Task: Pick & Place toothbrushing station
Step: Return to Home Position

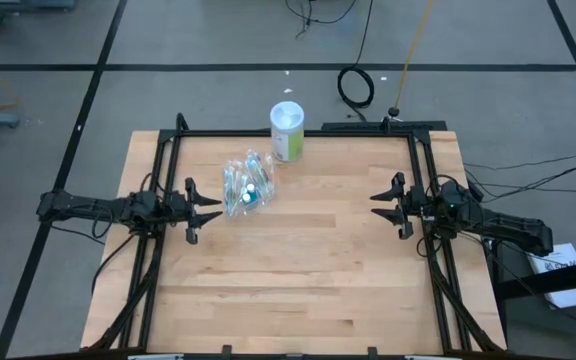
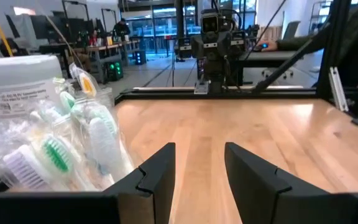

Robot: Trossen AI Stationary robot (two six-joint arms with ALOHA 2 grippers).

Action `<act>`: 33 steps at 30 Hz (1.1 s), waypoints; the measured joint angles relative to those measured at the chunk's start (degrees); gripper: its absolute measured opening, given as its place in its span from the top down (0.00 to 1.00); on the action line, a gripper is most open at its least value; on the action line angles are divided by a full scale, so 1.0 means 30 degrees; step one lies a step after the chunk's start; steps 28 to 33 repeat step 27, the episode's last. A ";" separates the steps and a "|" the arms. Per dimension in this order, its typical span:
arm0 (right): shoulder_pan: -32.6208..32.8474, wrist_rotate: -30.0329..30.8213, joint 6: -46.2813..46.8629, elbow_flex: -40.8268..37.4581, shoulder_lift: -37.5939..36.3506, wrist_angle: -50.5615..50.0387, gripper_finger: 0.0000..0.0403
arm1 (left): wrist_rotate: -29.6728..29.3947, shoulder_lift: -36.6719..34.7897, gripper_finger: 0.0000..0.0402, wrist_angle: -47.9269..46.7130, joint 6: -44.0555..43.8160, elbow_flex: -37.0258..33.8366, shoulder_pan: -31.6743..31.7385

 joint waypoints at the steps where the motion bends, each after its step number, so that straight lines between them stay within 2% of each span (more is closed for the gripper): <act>1: 0.0000 0.0000 -0.0007 0.0000 0.0000 0.0000 0.60 | -0.0002 0.0000 0.64 -0.0011 0.0206 0.0000 0.0000; 33: 0.0000 0.0013 -0.0002 0.0000 0.0000 0.0000 0.60 | -0.0046 0.0000 0.64 -0.0015 0.0358 0.0022 0.0000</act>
